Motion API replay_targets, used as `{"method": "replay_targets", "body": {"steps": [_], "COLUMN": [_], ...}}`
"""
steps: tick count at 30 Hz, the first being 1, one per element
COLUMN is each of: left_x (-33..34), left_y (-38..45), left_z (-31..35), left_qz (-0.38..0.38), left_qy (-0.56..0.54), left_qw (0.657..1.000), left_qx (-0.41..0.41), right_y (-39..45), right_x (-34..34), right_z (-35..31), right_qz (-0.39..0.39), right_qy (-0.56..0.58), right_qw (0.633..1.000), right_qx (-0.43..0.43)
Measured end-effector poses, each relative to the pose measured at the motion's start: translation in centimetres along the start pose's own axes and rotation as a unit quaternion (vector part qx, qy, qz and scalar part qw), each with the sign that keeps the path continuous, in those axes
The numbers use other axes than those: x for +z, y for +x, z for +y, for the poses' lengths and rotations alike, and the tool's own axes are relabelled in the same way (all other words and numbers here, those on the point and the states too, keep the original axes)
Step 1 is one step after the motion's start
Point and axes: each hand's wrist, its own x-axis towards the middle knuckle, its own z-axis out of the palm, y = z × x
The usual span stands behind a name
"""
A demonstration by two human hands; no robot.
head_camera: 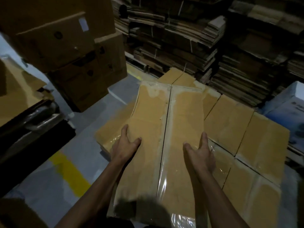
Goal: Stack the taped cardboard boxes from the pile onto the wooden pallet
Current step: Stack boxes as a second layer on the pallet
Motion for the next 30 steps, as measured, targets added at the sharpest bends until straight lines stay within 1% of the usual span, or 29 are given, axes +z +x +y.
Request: {"method": "replay_targets", "body": {"steps": [3, 8, 12, 16, 23, 30], "left_x": [-1.3, -3.2, -3.8, -3.5, -1.3, 3.8], "left_y": [3.9, 8.6, 11.1, 13.3, 16.0, 20.7], "left_z": [-0.2, -0.4, 0.2, 0.8, 3.4, 7.8], "left_qz": [-0.051, -0.117, -0.132, -0.164, -0.166, -0.150], "left_qy": [-0.014, 0.007, 0.057, 0.061, 0.093, 0.108], "left_qw": [0.998, 0.991, 0.986, 0.979, 0.974, 0.974], "left_qx": [0.030, 0.066, 0.086, 0.104, 0.123, 0.134], "right_y": [-0.6, -2.0, -2.7, -2.4, 1.1, 9.7], "right_x": [2.6, 5.6, 6.7, 7.1, 7.2, 6.5], "right_z": [-1.8, -4.8, -6.2, -6.8, -6.9, -5.8], "right_qz": [0.039, 0.093, 0.114, 0.121, 0.131, 0.124], "right_qy": [0.008, 0.020, 0.025, 0.028, 0.033, 0.039], "right_qw": [0.998, 0.991, 0.985, 0.982, 0.977, 0.980], "right_qx": [0.040, 0.099, 0.128, 0.145, 0.164, 0.152]}}
